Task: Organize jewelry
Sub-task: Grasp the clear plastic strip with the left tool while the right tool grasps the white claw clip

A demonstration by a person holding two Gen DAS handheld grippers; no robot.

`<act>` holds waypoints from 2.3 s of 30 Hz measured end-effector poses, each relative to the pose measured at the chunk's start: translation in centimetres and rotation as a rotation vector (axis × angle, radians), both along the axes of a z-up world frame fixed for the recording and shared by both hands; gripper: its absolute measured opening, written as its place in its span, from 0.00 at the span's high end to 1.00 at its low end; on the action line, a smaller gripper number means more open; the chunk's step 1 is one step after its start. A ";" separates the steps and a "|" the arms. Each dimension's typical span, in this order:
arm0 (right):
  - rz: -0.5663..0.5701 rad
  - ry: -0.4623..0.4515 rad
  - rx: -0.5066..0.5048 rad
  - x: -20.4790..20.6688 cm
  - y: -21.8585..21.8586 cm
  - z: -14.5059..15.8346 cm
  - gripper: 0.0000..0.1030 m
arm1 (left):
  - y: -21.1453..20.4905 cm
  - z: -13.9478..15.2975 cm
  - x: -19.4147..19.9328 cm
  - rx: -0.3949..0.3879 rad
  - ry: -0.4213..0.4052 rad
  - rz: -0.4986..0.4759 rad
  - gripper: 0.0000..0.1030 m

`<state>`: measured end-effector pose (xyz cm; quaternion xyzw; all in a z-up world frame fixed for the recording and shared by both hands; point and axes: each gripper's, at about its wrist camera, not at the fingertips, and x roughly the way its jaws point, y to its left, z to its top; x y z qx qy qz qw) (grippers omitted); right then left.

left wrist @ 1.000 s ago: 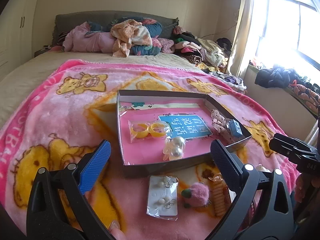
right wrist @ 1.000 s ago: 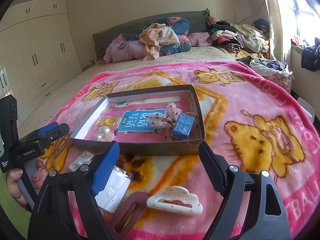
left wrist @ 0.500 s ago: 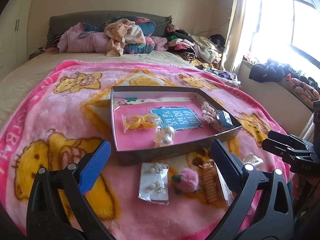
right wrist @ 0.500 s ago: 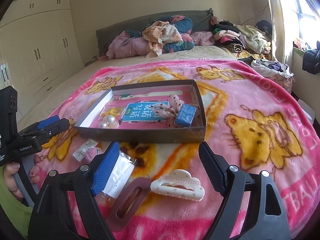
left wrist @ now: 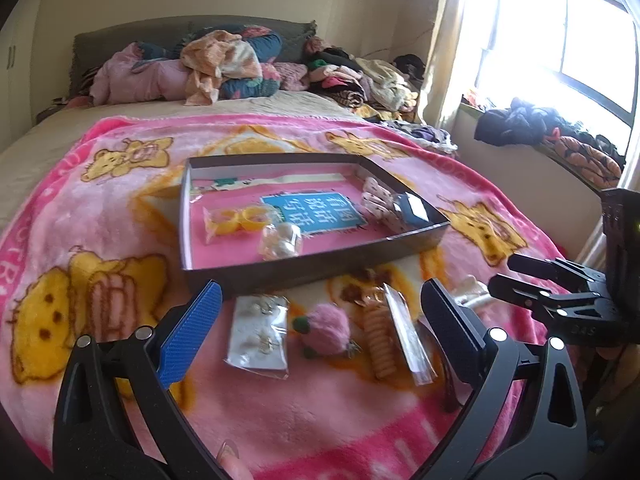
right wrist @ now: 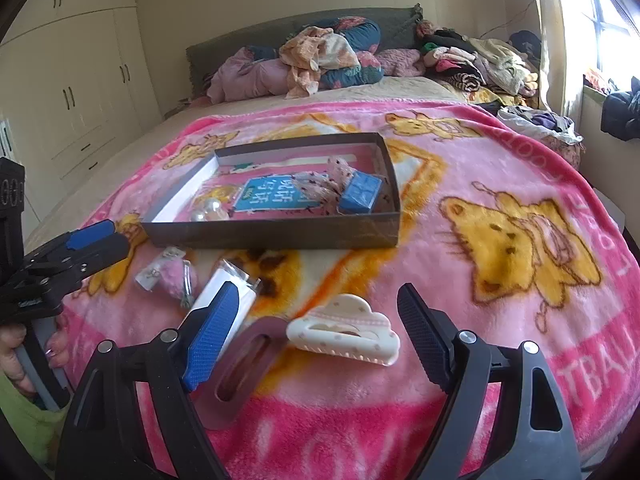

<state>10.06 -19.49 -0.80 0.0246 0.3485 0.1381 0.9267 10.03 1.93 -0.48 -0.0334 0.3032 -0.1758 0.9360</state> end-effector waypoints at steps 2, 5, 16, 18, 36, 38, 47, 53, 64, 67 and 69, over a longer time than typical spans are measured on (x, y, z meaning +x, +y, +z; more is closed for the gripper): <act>-0.005 0.003 -0.005 -0.1 -0.2 -0.2 0.23 | -0.3 -0.1 -0.2 0.001 0.007 -0.012 0.11; -0.016 0.013 -0.010 -0.1 -0.6 -0.5 0.23 | -0.8 -0.3 -0.6 0.001 0.014 -0.033 0.12; -0.048 0.041 -0.033 -0.3 -1.5 -1.4 0.23 | -3.6 -1.5 -1.6 0.016 0.058 -0.130 0.32; -0.056 0.044 -0.032 -0.3 -1.8 -1.6 0.23 | -4.1 -1.9 -1.6 0.026 0.070 -0.145 0.39; -0.053 0.098 -0.013 0.5 -2.9 -3.4 0.23 | -6.3 -4.7 -0.9 0.053 0.177 -0.203 0.83; -0.048 0.110 -0.002 0.7 -2.9 -3.7 0.23 | -6.6 -4.7 -0.8 0.055 0.177 -0.207 0.84; 0.006 0.133 0.024 1.6 -2.1 -4.4 0.23 | -7.3 -5.0 -0.5 0.076 0.174 -0.213 0.89; 0.036 0.156 0.010 2.3 -1.3 -5.2 0.23 | -7.6 -5.1 -0.2 0.082 0.173 -0.215 0.89; 0.044 0.151 0.010 3.5 -0.8 -5.9 0.33 | -7.8 -5.3 0.2 0.077 0.181 -0.214 0.89; 0.033 0.145 0.033 3.4 -1.5 -5.8 0.34 | -7.9 -5.4 0.3 0.074 0.185 -0.217 0.89; 0.019 0.143 0.051 3.3 -2.0 -5.8 0.34 | -8.0 -5.4 0.4 0.073 0.186 -0.218 0.89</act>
